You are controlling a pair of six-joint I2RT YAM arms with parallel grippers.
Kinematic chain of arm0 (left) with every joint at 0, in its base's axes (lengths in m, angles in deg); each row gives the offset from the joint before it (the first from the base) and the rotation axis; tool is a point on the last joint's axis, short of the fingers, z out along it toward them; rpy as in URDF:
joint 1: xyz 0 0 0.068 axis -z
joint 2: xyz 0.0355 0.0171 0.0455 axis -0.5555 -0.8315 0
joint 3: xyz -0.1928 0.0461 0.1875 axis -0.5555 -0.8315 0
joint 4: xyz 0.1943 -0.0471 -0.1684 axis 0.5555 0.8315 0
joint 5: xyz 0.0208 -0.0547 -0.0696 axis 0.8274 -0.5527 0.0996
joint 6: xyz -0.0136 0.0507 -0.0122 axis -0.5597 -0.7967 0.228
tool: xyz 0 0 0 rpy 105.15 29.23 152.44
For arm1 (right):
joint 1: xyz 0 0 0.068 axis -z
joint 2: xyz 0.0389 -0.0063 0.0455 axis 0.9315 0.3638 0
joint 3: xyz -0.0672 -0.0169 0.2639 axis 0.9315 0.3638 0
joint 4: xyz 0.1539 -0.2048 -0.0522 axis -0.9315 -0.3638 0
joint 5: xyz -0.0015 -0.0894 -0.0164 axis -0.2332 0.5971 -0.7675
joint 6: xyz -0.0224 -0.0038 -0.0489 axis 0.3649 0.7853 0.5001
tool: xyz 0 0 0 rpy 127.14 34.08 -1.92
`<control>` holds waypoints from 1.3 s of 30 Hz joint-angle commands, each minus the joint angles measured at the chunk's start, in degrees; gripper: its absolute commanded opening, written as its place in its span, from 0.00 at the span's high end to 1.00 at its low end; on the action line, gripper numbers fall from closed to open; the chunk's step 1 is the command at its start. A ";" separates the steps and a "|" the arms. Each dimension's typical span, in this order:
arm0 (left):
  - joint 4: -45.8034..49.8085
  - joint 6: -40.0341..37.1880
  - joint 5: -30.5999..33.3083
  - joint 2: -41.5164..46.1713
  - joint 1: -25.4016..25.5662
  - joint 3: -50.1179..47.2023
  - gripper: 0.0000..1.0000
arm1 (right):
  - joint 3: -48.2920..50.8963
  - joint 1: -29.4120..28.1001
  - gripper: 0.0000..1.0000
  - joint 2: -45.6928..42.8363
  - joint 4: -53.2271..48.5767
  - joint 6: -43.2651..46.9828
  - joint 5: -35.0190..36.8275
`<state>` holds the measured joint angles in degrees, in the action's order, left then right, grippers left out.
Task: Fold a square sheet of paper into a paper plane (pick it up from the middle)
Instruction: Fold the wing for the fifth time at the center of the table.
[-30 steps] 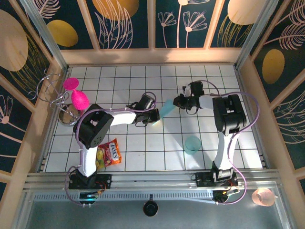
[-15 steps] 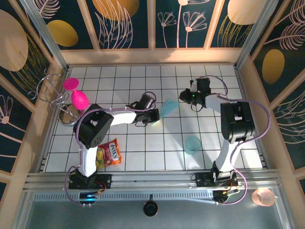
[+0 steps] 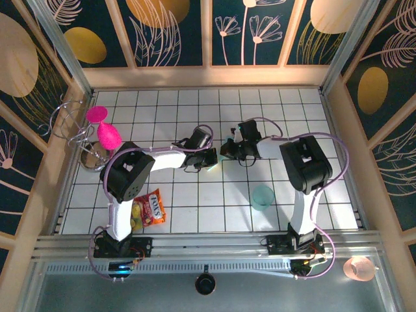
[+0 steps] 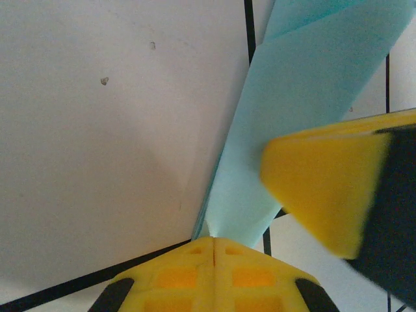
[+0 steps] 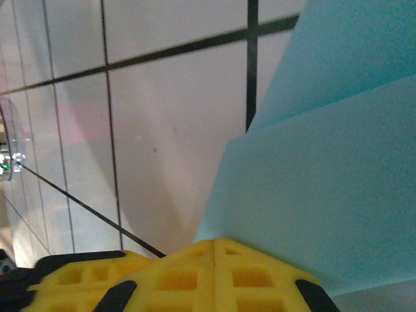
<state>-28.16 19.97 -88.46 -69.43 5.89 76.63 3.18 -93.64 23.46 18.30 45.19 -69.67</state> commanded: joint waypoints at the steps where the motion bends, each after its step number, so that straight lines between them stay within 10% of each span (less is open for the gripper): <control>1: 8.02 -0.17 0.84 -1.87 -0.21 -1.43 1.00 | -1.17 -0.52 1.00 1.24 0.24 -1.14 0.48; 22: 7.15 -0.37 0.46 0.62 -0.25 -1.73 1.00 | -4.71 16.99 1.00 1.04 0.55 0.23 7.07; 28: 6.39 -1.83 0.46 5.69 -0.40 5.91 0.79 | -2.80 15.36 1.00 -7.64 -2.99 0.57 8.11; 39: 4.69 -2.57 11.83 18.77 -6.36 -4.66 0.32 | -4.30 1.36 0.45 -13.44 -17.11 -8.57 23.20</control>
<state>-24.60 17.66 -82.10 -52.71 1.11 75.87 -0.08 -89.07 10.41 6.54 40.75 -51.88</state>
